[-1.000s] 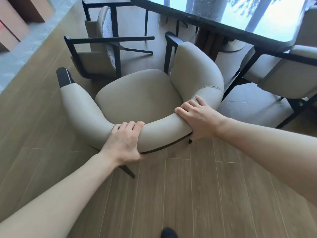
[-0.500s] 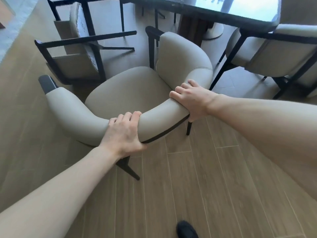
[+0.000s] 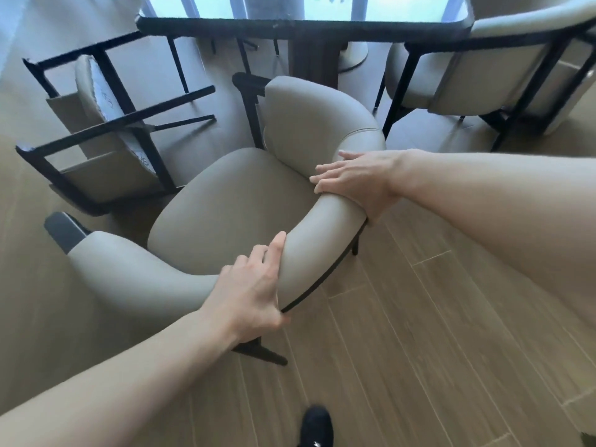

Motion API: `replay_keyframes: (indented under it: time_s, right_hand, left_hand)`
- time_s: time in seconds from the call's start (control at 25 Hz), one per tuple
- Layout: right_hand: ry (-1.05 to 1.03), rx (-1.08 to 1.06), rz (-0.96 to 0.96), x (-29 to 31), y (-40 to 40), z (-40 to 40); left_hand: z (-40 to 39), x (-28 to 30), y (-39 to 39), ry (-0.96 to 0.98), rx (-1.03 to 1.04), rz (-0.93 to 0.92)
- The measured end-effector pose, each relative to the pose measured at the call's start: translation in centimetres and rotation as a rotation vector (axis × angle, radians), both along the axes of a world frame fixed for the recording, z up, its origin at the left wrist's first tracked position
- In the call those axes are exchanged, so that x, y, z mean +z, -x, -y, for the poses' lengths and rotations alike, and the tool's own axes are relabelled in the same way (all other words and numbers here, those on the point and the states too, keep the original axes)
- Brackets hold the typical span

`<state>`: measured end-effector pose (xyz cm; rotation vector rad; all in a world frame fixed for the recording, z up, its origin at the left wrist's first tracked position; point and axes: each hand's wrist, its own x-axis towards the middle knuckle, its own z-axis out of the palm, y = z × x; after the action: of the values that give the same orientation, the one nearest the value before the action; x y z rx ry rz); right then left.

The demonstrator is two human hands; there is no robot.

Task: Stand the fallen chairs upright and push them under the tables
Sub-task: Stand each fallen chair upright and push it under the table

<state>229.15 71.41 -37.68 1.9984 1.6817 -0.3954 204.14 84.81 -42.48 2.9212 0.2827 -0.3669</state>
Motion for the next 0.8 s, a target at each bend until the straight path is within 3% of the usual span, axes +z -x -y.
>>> replay_keyframes:
  time_s: [0.2, 0.48, 0.8]
  right_hand:
    - [0.050, 0.042, 0.060, 0.0, -0.1, -0.2]
    - [0.123, -0.059, 0.119, -0.1, 1.2, -0.4]
    - [0.049, -0.253, 0.085, 0.5, 8.6, -1.8]
  left_hand:
    - [-0.2, 0.9, -0.5, -0.087, -0.109, -0.061]
    - [-0.8, 1.0, -0.2, -0.024, -0.190, -0.063]
    - [-8.6, 2.4, 2.2, -0.039, -0.450, -0.143]
